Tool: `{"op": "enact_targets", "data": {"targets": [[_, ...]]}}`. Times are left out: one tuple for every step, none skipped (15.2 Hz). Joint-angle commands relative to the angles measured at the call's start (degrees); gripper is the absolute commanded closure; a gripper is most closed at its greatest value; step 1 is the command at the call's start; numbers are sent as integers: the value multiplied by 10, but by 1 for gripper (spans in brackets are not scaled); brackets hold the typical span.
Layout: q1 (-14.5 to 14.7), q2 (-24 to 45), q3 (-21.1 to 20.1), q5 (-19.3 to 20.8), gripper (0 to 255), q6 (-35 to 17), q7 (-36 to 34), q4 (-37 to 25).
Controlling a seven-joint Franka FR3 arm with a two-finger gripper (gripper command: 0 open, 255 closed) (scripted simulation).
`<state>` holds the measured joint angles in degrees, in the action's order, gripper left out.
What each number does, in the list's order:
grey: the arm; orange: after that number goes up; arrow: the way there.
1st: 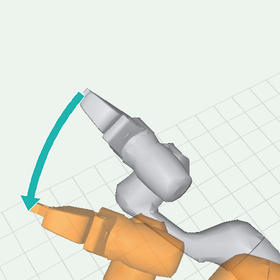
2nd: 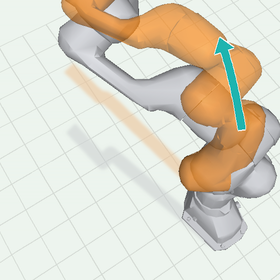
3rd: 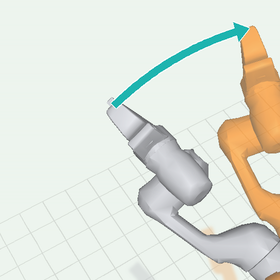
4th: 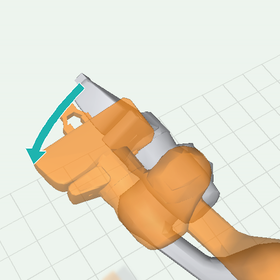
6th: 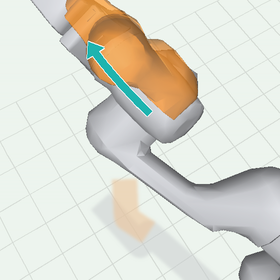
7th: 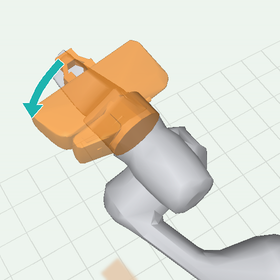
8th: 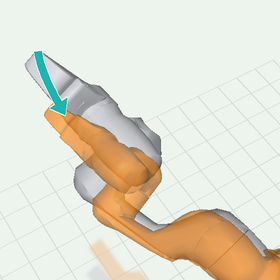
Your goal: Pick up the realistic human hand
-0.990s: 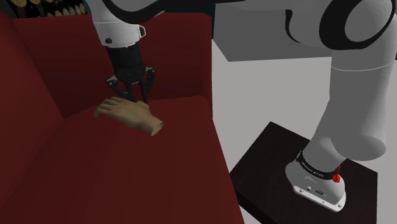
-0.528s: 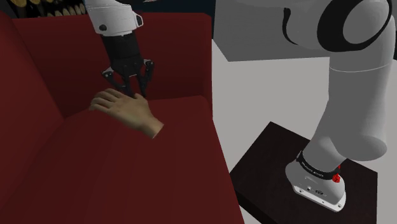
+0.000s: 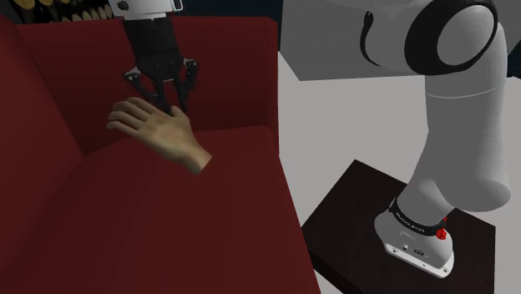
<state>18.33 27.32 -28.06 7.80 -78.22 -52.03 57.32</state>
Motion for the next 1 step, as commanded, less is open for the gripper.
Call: {"op": "enact_targets", "data": {"targets": [[2, 3, 0, 1, 255, 8, 0, -11]]}}
